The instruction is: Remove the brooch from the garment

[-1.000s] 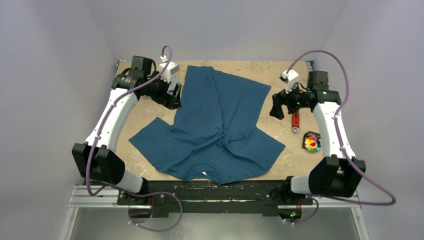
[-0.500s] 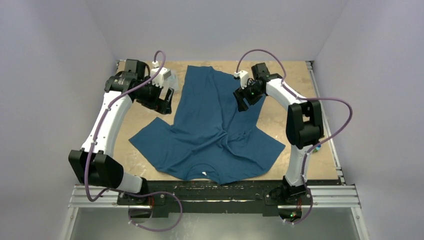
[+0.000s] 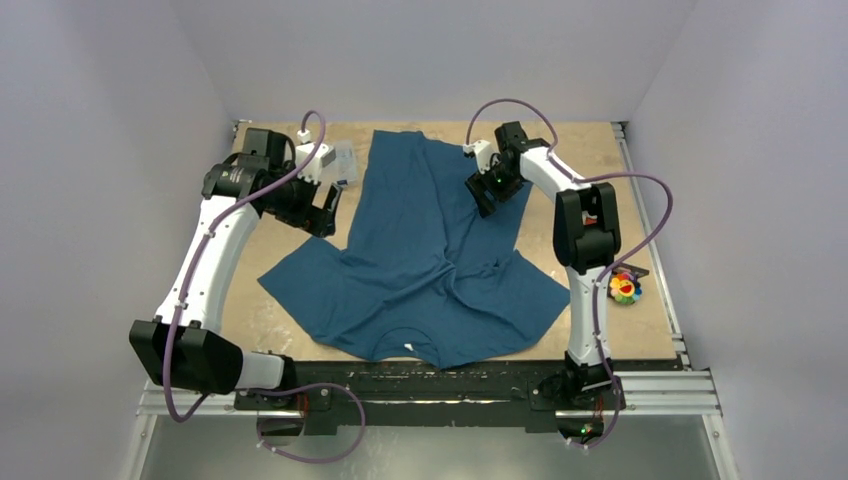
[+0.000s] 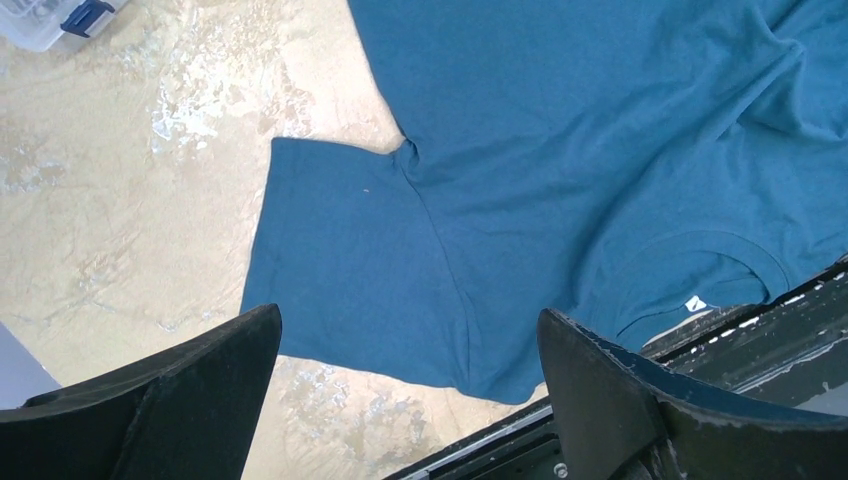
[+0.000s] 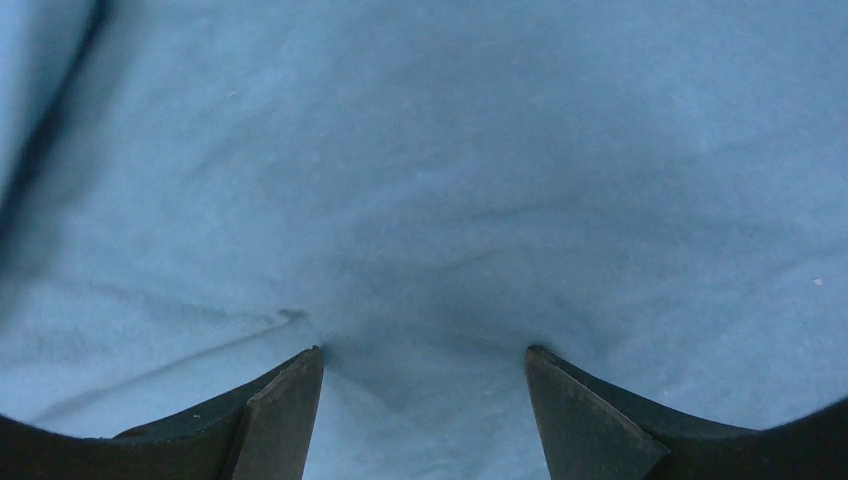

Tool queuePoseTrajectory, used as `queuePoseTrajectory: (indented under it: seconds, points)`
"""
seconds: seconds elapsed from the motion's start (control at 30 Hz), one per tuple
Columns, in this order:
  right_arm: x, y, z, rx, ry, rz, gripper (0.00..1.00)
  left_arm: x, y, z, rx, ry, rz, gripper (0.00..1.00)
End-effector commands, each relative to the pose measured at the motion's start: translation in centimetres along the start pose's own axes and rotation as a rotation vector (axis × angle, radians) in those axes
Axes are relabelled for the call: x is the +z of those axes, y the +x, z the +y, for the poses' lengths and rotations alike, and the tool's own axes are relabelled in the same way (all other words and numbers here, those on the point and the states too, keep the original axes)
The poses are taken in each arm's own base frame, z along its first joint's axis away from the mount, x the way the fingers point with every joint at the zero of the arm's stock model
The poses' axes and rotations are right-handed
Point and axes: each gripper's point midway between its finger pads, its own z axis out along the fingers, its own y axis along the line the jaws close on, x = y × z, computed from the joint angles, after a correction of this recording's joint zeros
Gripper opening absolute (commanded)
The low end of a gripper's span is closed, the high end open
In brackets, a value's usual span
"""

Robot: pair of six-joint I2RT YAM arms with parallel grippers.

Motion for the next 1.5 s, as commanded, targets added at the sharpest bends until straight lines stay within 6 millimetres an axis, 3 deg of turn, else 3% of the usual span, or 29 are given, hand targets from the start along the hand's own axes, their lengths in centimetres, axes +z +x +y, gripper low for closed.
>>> queuePoseTrajectory:
  seconds: [0.0,0.17,0.37,0.47,0.57,0.67,0.73,0.87,0.97,1.13,1.27,1.47]
  points:
    - [0.9,0.6,-5.9,0.012,0.140,0.047,0.78,-1.0,0.0,0.7,-0.005,-0.045,-0.022,1.00]
    - [1.1,-1.1,-10.6,0.029,0.214,0.021,0.79,-0.9,0.3,1.1,-0.002,-0.058,-0.009,1.00]
    - [-0.2,-3.4,-12.9,-0.017,0.299,-0.042,0.85,-0.3,0.5,1.5,-0.001,-0.070,0.003,1.00]
    - [-1.8,-4.4,-14.3,-0.010,0.363,-0.074,0.92,0.3,0.7,1.8,-0.006,-0.072,0.016,1.00]
    - [-5.3,-6.2,-14.5,0.043,0.362,-0.162,0.96,0.6,0.6,1.9,-0.020,-0.065,0.013,1.00]
    - [-9.5,-7.6,-12.3,0.048,0.317,-0.235,0.96,1.5,0.7,1.4,-0.080,-0.046,0.015,1.00]
    - [-11.4,-7.8,-9.3,0.045,0.228,-0.271,0.97,2.3,1.3,0.3,-0.139,0.016,0.033,1.00]
    - [-13.6,-5.5,-3.0,0.068,0.030,-0.273,0.99,4.1,1.6,-2.7,-0.333,0.160,0.017,1.00]
    - [-13.8,-2.3,1.0,0.116,-0.088,-0.232,0.99,6.0,1.7,-5.0,-0.480,0.286,-0.024,1.00]
    - [-13.5,3.6,5.3,0.132,-0.174,-0.125,0.99,11.0,3.9,-5.1,-0.695,0.303,-0.049,1.00]
    - [-13.0,7.6,7.0,0.122,-0.197,-0.033,0.99,14.1,5.2,-3.4,-0.745,0.216,-0.065,1.00]
    - [-11.7,10.6,7.8,0.129,-0.202,0.039,0.99,16.5,7.7,-0.9,-0.818,0.046,0.006,1.00]
